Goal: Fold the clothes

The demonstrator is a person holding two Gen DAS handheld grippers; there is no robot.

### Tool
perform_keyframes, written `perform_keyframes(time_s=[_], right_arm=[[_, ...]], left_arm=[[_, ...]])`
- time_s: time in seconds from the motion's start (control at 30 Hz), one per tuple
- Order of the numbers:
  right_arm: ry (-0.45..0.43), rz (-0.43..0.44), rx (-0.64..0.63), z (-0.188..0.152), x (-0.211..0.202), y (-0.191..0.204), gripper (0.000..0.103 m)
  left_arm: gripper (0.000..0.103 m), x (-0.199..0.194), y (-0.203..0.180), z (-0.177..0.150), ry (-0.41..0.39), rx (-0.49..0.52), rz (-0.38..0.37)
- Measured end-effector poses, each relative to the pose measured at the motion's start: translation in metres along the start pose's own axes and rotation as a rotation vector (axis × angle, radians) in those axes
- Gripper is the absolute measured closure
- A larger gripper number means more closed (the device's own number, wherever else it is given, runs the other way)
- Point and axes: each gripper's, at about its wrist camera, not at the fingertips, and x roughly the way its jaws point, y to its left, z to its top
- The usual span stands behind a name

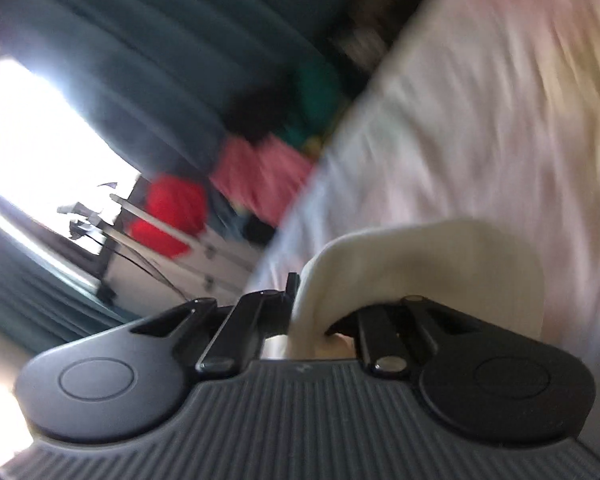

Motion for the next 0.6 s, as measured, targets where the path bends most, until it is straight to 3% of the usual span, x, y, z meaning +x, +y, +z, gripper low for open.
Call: perform_keyframes(time_s=[0.13, 0.23, 0.43, 0.53, 0.6], right_arm=[[-0.085, -0.025, -0.103, 0.044, -0.047, -0.047, 0.091], [-0.058, -0.091, -0.045, 0.043, -0.075, -0.111, 0.091], [0.021, -0.137, 0.212, -0.01, -0.113, -0.223, 0.089], [0.058, -0.108, 0.44, -0.029, -0.128, -0.254, 0.088], [0.069, -0.092, 0.521, -0.033, -0.131, -0.259, 0.087]], left_arm=[[0.047, -0.005, -0.004, 0.001, 0.0, 0.011, -0.026], [0.048, -0.009, -0.009, 0.0, 0.009, 0.029, -0.038], [0.049, -0.026, -0.015, -0.002, 0.015, 0.021, -0.024], [0.049, -0.034, -0.012, -0.002, 0.021, -0.041, -0.023], [0.048, -0.039, -0.011, 0.001, 0.039, -0.074, -0.027]])
